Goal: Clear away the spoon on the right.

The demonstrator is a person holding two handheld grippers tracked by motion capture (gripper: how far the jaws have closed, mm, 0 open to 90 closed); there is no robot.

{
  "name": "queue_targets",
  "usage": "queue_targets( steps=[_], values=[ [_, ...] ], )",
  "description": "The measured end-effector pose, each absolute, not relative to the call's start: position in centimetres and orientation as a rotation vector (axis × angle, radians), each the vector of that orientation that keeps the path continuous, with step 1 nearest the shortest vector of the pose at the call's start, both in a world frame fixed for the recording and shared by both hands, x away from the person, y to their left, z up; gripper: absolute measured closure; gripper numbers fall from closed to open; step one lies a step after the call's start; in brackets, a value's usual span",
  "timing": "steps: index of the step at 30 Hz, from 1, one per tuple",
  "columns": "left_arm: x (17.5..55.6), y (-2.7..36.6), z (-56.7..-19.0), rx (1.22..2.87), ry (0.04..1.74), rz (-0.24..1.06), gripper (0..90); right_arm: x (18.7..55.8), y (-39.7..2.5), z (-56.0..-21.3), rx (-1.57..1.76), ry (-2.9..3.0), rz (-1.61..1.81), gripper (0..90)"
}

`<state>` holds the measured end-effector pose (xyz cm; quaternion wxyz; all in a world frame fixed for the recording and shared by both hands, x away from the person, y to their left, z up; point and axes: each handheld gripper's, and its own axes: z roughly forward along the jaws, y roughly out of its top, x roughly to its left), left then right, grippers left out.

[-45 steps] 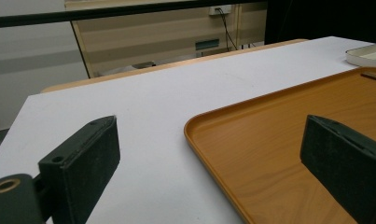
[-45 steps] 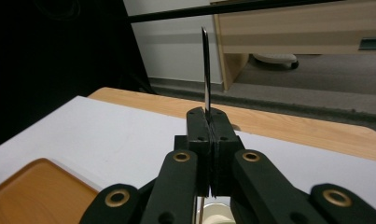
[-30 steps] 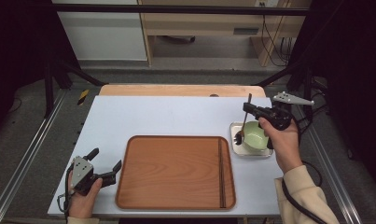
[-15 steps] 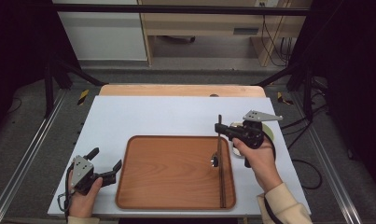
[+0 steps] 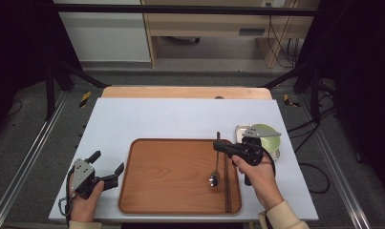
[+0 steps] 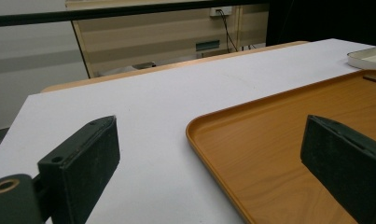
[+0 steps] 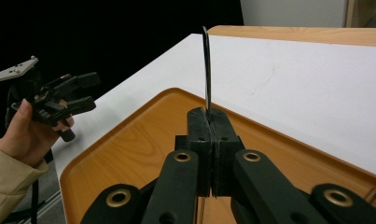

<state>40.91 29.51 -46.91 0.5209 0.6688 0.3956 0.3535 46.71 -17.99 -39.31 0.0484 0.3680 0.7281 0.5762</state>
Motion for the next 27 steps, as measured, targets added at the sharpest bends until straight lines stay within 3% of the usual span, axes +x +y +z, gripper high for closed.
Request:
queue_targets(
  steps=[27],
  values=[
    [41.0, 29.2, -46.8, 1.618, 0.924, 0.868, 4.3, 45.6, -16.6, -42.2, 1.106, 2.320, 1.788, 89.6]
  ],
)
